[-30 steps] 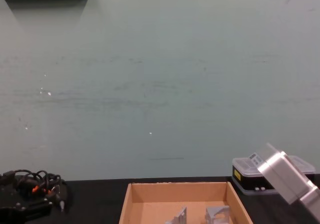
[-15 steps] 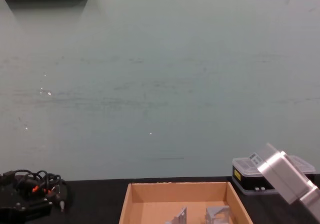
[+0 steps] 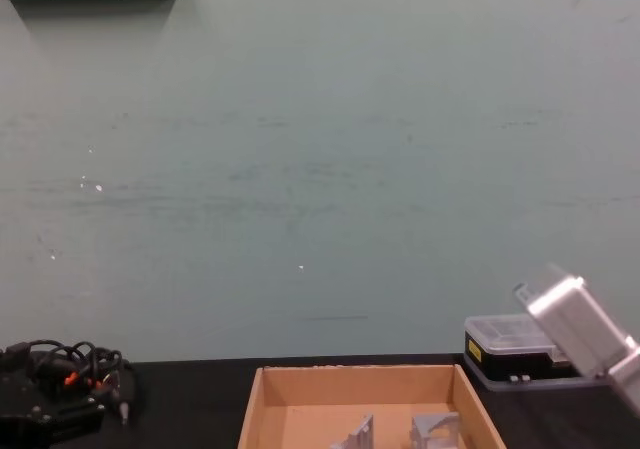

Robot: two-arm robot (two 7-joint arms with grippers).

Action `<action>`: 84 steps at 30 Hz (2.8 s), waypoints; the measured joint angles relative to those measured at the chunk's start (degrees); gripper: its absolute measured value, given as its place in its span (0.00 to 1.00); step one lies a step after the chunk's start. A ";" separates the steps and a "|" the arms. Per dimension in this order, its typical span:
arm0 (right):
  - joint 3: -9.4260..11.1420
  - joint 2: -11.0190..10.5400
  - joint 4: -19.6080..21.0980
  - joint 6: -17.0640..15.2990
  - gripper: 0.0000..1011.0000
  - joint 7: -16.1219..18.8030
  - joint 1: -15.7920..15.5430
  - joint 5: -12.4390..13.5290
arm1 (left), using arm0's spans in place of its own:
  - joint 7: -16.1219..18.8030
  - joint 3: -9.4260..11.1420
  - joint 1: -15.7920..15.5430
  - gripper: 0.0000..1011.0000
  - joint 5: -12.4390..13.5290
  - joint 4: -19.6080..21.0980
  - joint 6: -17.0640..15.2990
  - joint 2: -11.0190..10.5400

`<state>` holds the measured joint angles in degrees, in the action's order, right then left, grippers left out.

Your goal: Use one hand to pick up the angle iron from the table and place it into the box.

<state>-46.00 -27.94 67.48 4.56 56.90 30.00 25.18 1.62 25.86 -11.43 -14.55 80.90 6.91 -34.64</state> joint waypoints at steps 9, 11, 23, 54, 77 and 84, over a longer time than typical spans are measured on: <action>2.78 1.40 -0.91 0.77 0.64 -2.78 0.51 2.06 | 0.00 0.00 0.00 0.99 0.00 0.00 0.00 0.00; 3.27 1.83 -1.43 0.91 0.64 -3.30 0.88 2.29 | 0.00 0.00 0.00 0.99 0.00 0.00 0.00 0.00; 6.27 5.00 -6.00 1.61 0.64 -6.75 3.80 2.52 | 0.00 0.00 0.00 0.99 0.00 0.00 0.00 0.00; 10.32 8.04 -15.07 -0.54 0.64 -11.62 5.92 -1.19 | 0.00 0.00 0.00 0.99 0.00 0.00 0.00 0.00; 10.40 8.16 -15.27 -0.70 0.67 -11.64 5.93 -1.29 | 0.00 0.00 0.00 0.99 0.00 0.00 0.00 0.00; 10.36 8.13 -15.23 -0.68 0.85 -11.62 5.92 -1.26 | 0.00 0.00 0.00 0.99 0.00 0.00 0.00 0.00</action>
<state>-35.64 -19.81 52.26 3.87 45.28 35.92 23.92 1.62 25.86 -11.43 -14.54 80.90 6.91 -34.64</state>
